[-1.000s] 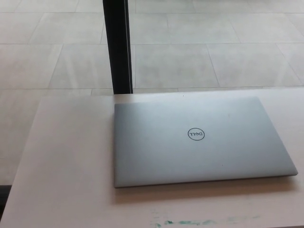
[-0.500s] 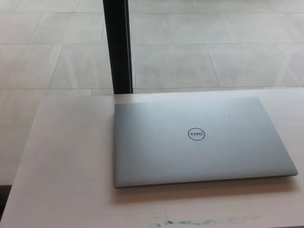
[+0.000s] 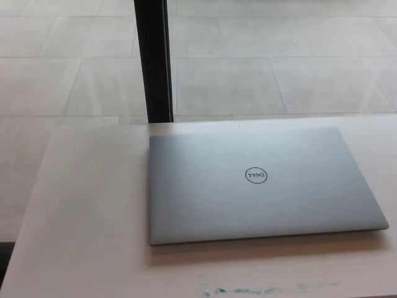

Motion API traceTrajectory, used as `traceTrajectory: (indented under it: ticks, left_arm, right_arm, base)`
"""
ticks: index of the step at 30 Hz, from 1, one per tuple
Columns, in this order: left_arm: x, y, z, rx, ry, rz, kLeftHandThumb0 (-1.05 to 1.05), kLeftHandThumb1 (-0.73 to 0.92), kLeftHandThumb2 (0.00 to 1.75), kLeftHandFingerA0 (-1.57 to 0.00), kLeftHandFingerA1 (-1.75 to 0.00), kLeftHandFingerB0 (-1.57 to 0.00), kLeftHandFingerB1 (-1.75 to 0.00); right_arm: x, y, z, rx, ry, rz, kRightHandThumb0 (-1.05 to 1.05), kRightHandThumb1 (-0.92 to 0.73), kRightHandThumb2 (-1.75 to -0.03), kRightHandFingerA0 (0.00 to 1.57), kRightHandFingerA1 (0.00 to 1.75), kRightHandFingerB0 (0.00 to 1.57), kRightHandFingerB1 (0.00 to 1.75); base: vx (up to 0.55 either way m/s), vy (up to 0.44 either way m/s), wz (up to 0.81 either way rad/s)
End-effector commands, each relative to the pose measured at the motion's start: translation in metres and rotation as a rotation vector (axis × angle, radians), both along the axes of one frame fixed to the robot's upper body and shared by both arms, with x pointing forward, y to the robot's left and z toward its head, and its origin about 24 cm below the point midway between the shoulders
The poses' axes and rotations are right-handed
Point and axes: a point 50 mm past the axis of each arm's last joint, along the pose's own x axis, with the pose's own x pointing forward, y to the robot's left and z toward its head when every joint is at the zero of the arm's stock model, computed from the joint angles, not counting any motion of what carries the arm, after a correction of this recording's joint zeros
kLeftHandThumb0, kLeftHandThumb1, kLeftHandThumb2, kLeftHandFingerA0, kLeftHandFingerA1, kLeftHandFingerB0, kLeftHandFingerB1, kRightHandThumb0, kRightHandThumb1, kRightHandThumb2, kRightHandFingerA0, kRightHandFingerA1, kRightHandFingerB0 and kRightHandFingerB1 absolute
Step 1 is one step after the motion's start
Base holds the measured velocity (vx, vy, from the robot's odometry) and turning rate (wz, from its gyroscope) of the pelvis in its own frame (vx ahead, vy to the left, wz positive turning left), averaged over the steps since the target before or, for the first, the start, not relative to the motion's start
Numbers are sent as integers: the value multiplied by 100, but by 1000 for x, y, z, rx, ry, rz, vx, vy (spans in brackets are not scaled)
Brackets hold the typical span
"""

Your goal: The robot uses its right hand to push down on the lid of a laptop kept in the middle of the desk to close it

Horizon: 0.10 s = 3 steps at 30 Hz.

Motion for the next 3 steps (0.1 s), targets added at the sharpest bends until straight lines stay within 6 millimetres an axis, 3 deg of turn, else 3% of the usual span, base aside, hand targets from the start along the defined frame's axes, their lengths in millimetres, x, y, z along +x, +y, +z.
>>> traceTrajectory:
  ticks: [1,3]
  left_arm:
    - [0,3,1,11,11,-1,-94,89,66,-44,-56,-38,-49]
    - [0,3,1,11,11,-1,-94,89,66,-44,-56,-38,-49]
  right_arm:
    - [-2,-4,5,-15,-10,-10,-87,-89,-67,35,117,17,73]
    - [-2,-4,5,-14,-11,-10,-87,-89,-67,35,117,17,73]
  base:
    - [0,0,0]
    - [0,0,0]
